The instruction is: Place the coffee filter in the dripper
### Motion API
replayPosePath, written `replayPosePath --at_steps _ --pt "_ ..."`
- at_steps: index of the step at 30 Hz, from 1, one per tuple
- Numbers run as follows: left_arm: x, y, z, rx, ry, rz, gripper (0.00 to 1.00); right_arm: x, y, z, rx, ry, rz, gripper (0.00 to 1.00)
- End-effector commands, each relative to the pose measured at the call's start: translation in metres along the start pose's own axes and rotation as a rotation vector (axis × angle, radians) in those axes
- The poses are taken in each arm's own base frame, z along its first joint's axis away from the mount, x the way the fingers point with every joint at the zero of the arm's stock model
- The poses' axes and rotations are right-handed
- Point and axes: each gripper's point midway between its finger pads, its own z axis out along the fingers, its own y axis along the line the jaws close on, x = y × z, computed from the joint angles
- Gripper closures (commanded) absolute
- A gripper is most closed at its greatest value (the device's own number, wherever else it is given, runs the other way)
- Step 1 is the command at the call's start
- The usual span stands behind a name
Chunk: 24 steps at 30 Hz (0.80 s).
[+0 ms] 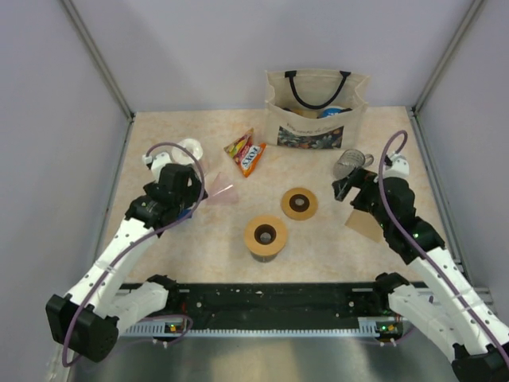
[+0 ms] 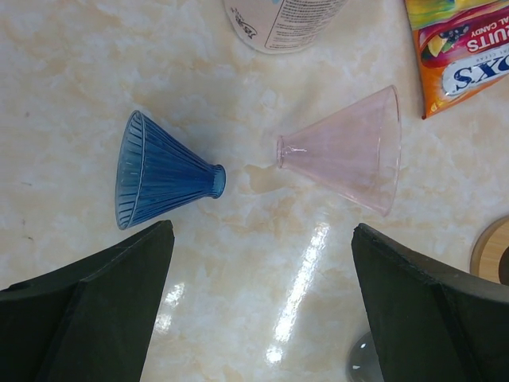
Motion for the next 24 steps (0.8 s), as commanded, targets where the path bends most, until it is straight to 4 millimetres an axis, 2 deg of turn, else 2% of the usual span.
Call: replayPosePath --at_steps 1,5,11,17,20,21,24 --pt "-0.001 -0.008 0.005 0.007 0.009 -0.013 0.01 -0.032 -0.058 -0.015 0.287 -0.194 -0.088 0.01" --pt "-0.003 -0.021 0.011 0.027 0.040 -0.012 0.01 -0.032 -0.074 -0.021 0.352 -0.227 -0.105 0.01" --pt "-0.003 -0.045 0.027 0.057 0.096 -0.001 0.01 -0.025 -0.078 -0.013 0.361 -0.208 -0.114 0.01" --pt "-0.015 -0.084 0.050 0.076 0.132 0.054 0.01 -0.019 -0.076 -0.006 0.344 -0.182 -0.124 0.01" --pt "-0.012 -0.092 0.063 0.029 0.194 0.135 0.05 -0.018 -0.072 -0.005 0.323 -0.167 -0.130 0.01" --pt "-0.003 -0.092 0.071 -0.002 0.248 0.164 0.06 -0.017 -0.071 -0.004 0.318 -0.166 -0.131 0.01" --pt "0.006 -0.096 0.083 -0.070 0.301 0.220 0.13 -0.016 -0.071 -0.004 0.315 -0.161 -0.136 0.01"
